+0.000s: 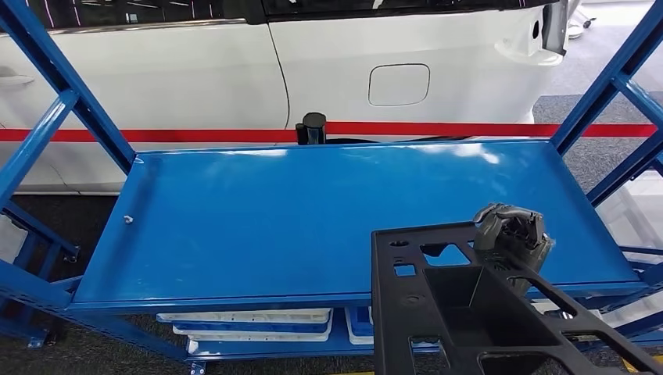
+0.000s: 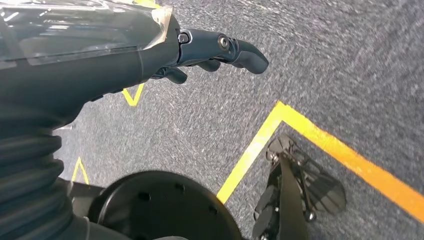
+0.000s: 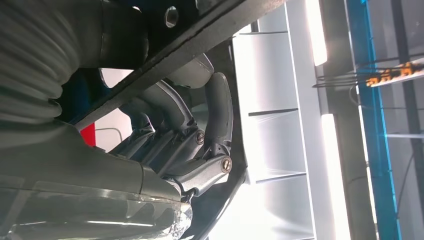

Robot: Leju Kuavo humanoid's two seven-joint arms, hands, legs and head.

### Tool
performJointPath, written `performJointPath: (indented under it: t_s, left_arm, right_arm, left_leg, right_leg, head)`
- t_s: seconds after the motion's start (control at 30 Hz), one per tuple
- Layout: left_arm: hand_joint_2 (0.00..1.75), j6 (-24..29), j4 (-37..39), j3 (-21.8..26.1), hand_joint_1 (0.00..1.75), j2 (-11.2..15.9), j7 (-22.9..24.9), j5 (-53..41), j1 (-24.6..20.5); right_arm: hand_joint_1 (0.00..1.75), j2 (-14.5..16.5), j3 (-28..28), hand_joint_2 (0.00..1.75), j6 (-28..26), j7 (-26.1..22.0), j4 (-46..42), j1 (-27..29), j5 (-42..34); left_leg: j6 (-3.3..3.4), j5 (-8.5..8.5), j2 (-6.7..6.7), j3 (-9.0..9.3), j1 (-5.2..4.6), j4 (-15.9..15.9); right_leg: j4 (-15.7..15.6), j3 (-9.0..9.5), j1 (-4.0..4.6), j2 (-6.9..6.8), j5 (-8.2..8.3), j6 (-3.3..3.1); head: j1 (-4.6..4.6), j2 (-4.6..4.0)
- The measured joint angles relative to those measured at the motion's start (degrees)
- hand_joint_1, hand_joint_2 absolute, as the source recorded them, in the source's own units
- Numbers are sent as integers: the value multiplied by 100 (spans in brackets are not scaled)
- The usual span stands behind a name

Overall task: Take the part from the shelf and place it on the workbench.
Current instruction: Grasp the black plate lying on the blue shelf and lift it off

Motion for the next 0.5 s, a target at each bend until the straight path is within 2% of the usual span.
performJointPath:
  t_s: [0.03,0.07,0.13,0.17,0.2,0.23,0.27,0.3,0.33,0.37,0.4,0.43,0.5]
  left_arm:
    - [175,-9,1,-9,0,-1,13,-15,2]
    - [175,-18,2,-17,0,-2,20,-27,3]
    - [175,-36,2,-33,0,-5,32,-45,3]
    - [175,-40,2,-38,0,-7,41,-59,4]
    - [175,-44,2,-43,0,-8,50,-71,6]
    - [175,-45,2,-46,0,-8,55,-83,7]
    - [175,-45,2,-48,0,-8,58,-89,8]
    - [175,-45,2,-49,0,-8,58,-85,8]
    - [175,-45,2,-49,0,-8,57,-76,7]
    - [175,-42,2,-49,0,-8,57,-63,6]
    - [175,-36,2,-48,0,-9,57,-52,5]
    - [175,-23,2,-48,0,-9,65,-44,4]
    - [175,27,2,-48,0,-10,103,-41,6]
  right_arm:
    - [175,-2,2,175,-5,0,1,-8,-6]
    - [175,-3,3,175,-11,1,1,-19,-13]
    - [175,-6,5,175,-29,1,2,-33,-28]
    - [175,-7,5,175,-38,1,3,-37,-33]
    - [175,-9,5,175,-47,1,4,-38,-37]
    - [175,-10,5,175,-55,1,4,-38,-37]
    - [175,-11,6,175,-62,1,4,-38,-37]
    - [175,-11,8,175,-69,1,3,-39,-37]
    - [175,-11,10,175,-75,1,2,-41,-37]
    - [175,-10,15,175,-80,1,-2,-42,-38]
    - [175,-10,18,175,-86,1,-7,-41,-38]
    - [175,-10,20,175,-91,1,-10,-38,-38]
    - [175,-11,23,175,-97,1,-15,-35,-37]
  left_leg:
    - [47,68,9,-52,6,-25]
    - [84,142,21,-120,19,-49]
    - [130,262,40,-276,23,-55]
    - [131,324,50,-353,21,-51]
    - [128,385,60,-427,19,-46]
    - [118,447,67,-501,18,-38]
    - [105,500,72,-564,21,-28]
    - [86,546,73,-620,25,-11]
    - [59,584,73,-675,20,10]
    - [31,617,71,-714,14,30]
    - [0,653,71,-741,7,48]
    - [-31,691,71,-759,2,53]
    - [-93,735,63,-786,16,62]
  right_leg:
    - [69,-54,0,-2,-76,6]
    - [247,-135,5,-2,-245,-16]
    - [906,-337,3,-4,-751,-88]
    - [1266,-403,1,-4,-935,-88]
    - [1518,-411,-2,-4,-1009,-54]
    - [1585,-323,-7,-4,-971,7]
    - [1428,-128,-15,-5,-862,76]
    - [1070,165,-25,-6,-750,133]
    - [627,498,-21,-5,-714,155]
    - [239,761,-12,-1,-729,148]
    - [-30,916,2,3,-777,126]
    - [-144,964,23,9,-825,92]
    - [-174,891,2,4,-783,2]
  head:
    - [3,0]
    - [14,0]
    - [44,0]
    - [58,0]
    - [62,0]
    - [67,0]
    - [69,0]
    - [71,0]
    - [73,0]
    - [71,0]
    - [68,0]
    - [67,0]
    - [66,0]
